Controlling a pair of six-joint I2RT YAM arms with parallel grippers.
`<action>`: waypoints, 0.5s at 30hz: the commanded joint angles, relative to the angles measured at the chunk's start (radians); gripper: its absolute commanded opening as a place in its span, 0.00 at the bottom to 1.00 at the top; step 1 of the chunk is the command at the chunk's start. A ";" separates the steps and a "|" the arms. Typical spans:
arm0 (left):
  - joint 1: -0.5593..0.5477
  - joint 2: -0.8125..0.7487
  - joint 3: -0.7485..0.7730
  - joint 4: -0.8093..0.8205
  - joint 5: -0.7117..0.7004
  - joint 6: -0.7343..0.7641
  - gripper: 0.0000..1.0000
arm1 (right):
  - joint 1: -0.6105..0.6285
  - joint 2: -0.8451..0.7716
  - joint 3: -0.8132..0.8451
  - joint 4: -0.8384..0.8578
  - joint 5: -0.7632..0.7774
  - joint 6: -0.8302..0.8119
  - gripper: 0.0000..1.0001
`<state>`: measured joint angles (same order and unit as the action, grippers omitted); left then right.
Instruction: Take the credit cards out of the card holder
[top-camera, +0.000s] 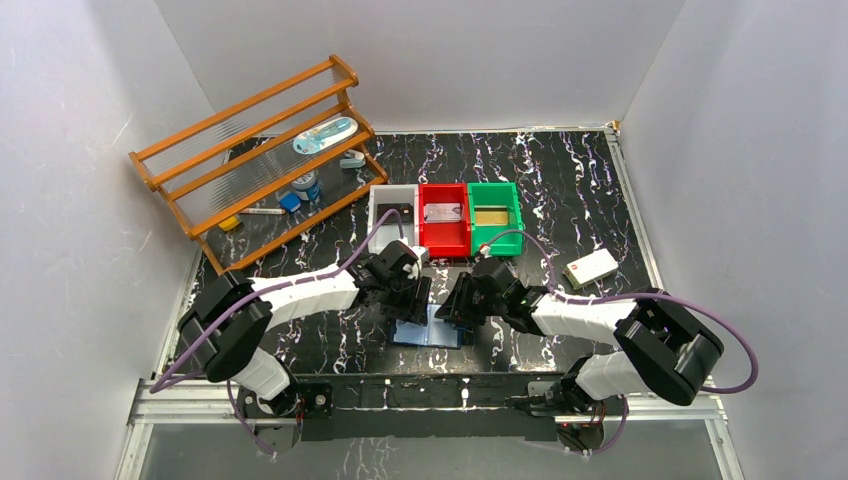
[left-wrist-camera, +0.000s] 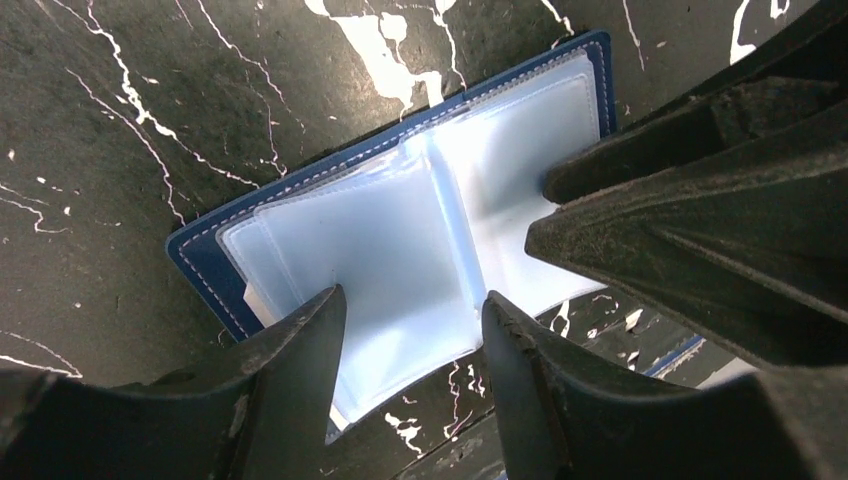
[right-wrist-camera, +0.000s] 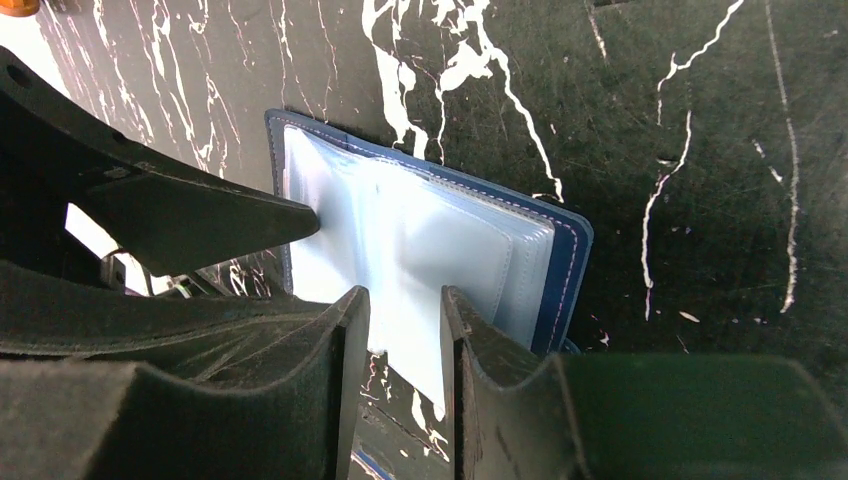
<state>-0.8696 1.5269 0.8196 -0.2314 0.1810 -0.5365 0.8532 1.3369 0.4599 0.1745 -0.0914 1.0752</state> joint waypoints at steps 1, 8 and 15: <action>-0.021 0.054 -0.056 -0.019 -0.103 -0.042 0.50 | 0.004 0.001 -0.012 -0.027 0.038 -0.010 0.42; -0.059 0.106 -0.060 -0.105 -0.222 -0.110 0.42 | 0.004 -0.097 0.089 -0.147 0.033 -0.110 0.46; -0.062 0.063 -0.066 -0.131 -0.246 -0.118 0.41 | 0.004 -0.201 0.131 -0.307 0.116 -0.115 0.51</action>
<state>-0.9257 1.5475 0.8165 -0.2111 0.0170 -0.6521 0.8532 1.1893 0.5499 -0.0303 -0.0376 0.9760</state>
